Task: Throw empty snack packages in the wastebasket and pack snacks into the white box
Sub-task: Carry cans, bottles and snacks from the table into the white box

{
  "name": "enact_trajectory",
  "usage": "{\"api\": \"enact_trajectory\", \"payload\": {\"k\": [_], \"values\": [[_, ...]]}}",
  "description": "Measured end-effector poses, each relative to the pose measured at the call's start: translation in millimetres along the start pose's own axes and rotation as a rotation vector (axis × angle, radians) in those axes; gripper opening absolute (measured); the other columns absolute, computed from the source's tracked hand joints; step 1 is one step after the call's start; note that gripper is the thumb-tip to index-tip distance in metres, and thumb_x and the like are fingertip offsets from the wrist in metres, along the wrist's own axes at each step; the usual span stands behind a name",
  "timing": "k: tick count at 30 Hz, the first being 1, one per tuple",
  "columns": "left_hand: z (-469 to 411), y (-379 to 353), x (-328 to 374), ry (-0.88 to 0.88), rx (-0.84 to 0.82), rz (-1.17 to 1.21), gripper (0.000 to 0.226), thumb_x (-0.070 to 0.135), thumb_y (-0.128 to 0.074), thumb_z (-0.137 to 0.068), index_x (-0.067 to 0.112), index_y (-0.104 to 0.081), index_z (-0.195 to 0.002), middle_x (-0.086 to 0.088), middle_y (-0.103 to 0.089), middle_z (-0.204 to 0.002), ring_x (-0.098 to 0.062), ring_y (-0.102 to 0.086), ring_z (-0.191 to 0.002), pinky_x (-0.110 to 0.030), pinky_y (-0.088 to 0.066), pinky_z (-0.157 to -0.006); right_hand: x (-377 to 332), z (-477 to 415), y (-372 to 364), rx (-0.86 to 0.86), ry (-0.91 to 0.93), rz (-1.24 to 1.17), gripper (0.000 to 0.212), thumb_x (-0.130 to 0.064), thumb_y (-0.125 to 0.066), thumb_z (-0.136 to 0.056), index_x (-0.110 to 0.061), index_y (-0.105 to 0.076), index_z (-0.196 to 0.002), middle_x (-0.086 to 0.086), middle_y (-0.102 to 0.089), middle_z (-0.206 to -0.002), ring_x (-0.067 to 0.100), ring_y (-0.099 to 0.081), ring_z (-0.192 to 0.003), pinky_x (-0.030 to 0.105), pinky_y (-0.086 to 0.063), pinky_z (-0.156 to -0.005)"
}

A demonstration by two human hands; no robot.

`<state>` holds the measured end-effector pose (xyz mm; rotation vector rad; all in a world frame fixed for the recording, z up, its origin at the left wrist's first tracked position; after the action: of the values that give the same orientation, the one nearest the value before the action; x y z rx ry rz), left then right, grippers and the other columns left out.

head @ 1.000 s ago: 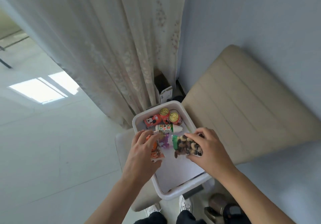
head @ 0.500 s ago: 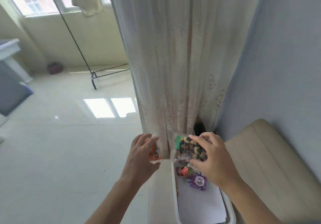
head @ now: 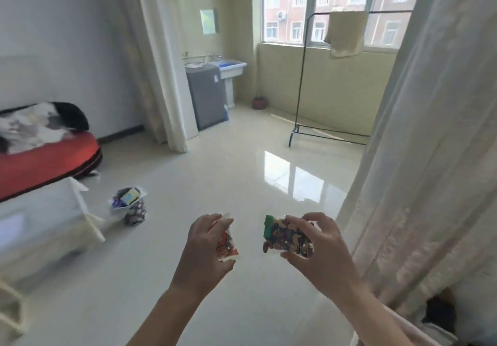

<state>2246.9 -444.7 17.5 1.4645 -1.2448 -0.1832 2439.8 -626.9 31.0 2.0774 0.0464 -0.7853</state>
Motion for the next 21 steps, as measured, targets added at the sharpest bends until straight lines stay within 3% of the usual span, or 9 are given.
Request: {"api": "enact_trajectory", "payload": {"k": [2,7,10,15,21], "values": [[15.5,30.8,-33.4,0.075,0.055,-0.020,0.082,0.017,-0.091,-0.062,0.030,-0.059,-0.137,0.026,-0.040,-0.131,-0.008,-0.035,-0.134,-0.002,-0.016,-0.105,-31.1,-16.5,-30.8,-0.073,0.086,-0.067,0.069,-0.031,-0.092,-0.068,-0.043,-0.062,-0.129,-0.020,-0.044,-0.118,0.002,-0.040,-0.112,0.001,-0.032,-0.085],[63.1,109.9,-118.1,0.237,0.152,-0.089,0.080,0.023,-0.089,-0.068,0.033,-0.055,-0.140,0.026,-0.037,-0.132,-0.007,-0.029,-0.137,-0.008,-0.017,-0.107,-126.5,-44.1,-109.6,-0.194,0.259,-0.122,0.069,-0.035,-0.089,-0.071,-0.047,-0.058,-0.131,-0.025,-0.041,-0.118,-0.006,-0.034,-0.114,0.000,-0.032,-0.082],[97.3,158.3,-170.1,0.322,0.204,-0.111,0.080,0.024,-0.088,-0.070,0.033,-0.054,-0.142,0.019,-0.041,-0.139,-0.007,-0.028,-0.137,-0.013,-0.020,-0.110,-190.6,-51.6,-163.5,-0.242,0.344,-0.142,0.068,-0.038,-0.088,-0.071,-0.046,-0.058,-0.131,-0.024,-0.041,-0.119,-0.004,-0.035,-0.114,0.002,-0.032,-0.083],[162.2,229.0,-253.0,0.401,0.194,-0.168,0.077,0.028,-0.083,-0.076,0.033,-0.048,-0.145,0.017,-0.039,-0.143,-0.007,-0.024,-0.139,-0.006,-0.013,-0.108,-297.6,-49.1,-254.8,-0.293,0.416,-0.191,0.069,-0.033,-0.092,-0.067,-0.041,-0.062,-0.128,-0.022,-0.044,-0.116,0.004,-0.041,-0.114,0.012,-0.035,-0.086],[232.0,329.7,-358.3,0.505,0.239,-0.253,0.073,0.028,-0.082,-0.077,0.033,-0.050,-0.142,0.019,-0.038,-0.140,-0.005,-0.026,-0.137,-0.006,-0.019,-0.108,-435.6,-46.5,-357.5,-0.353,0.505,-0.247,0.070,-0.035,-0.092,-0.066,-0.039,-0.063,-0.129,-0.019,-0.045,-0.118,0.009,-0.045,-0.115,0.021,-0.040,-0.088]]}}
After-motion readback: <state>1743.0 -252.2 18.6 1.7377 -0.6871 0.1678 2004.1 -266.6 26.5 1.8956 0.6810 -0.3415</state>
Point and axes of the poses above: each hand's wrist, its own z-axis away from the middle knuckle, its own y-axis out of the back of the hand, x = y × z, the point moved 1 cm from there along -z, towards the middle knuckle
